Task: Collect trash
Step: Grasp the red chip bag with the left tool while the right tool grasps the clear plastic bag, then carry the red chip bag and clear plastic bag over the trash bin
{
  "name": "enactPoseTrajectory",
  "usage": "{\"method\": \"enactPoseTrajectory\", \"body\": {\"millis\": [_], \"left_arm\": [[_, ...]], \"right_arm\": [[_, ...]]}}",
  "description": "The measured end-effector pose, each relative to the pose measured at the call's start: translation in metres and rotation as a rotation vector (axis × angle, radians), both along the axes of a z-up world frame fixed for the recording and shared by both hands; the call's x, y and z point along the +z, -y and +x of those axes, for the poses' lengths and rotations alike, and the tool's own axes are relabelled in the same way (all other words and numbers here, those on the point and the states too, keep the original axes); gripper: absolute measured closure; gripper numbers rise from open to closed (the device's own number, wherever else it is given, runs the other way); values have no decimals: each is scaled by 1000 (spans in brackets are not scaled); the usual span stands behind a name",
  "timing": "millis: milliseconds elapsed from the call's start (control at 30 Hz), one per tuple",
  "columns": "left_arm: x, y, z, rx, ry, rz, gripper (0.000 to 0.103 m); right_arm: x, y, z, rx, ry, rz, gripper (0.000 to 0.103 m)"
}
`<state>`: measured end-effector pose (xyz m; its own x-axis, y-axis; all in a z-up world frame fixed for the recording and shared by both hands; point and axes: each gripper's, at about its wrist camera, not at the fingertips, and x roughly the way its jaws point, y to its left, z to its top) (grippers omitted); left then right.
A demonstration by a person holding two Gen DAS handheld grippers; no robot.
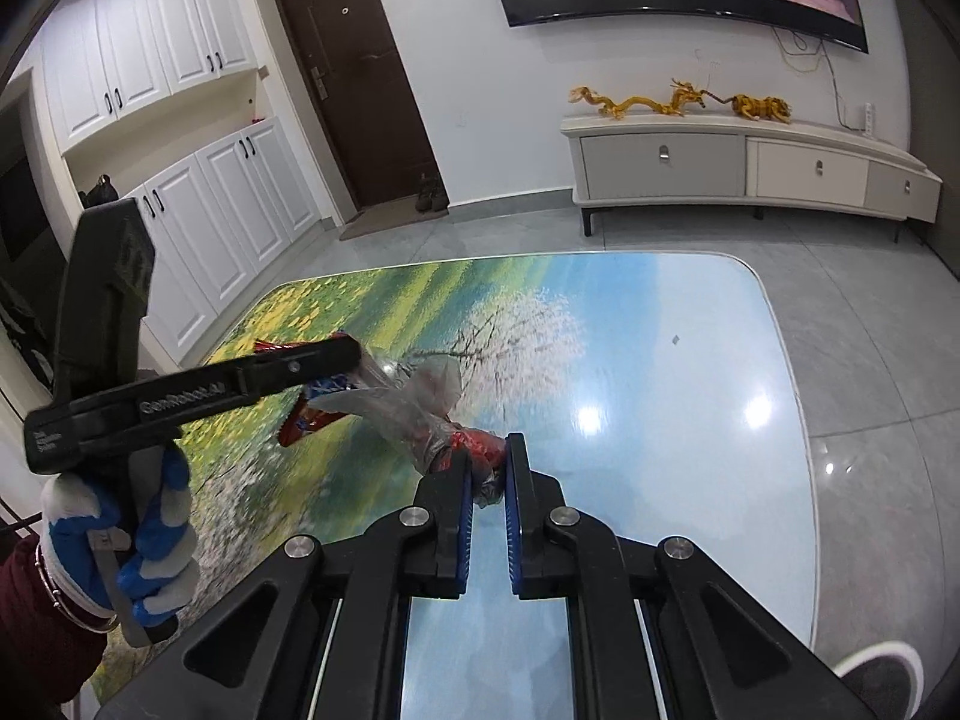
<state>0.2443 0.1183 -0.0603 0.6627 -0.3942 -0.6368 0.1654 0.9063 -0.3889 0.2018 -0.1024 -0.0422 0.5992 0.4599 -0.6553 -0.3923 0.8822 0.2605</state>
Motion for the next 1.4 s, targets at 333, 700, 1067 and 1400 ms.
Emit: {"method": "enactPoseTrajectory", "body": {"millis": [333, 700, 1067, 1400], "left_arm": [[14, -12, -64, -3, 13, -52, 75], [21, -39, -107, 53, 31, -74, 75], [57, -10, -110, 22, 83, -30, 75], [84, 96, -105, -135, 113, 8, 75]], "right_arm": [[12, 13, -51, -33, 31, -10, 95], [8, 29, -86, -99, 38, -40, 96], [25, 83, -114, -195, 91, 17, 96], [47, 183, -153, -385, 154, 20, 96]]}}
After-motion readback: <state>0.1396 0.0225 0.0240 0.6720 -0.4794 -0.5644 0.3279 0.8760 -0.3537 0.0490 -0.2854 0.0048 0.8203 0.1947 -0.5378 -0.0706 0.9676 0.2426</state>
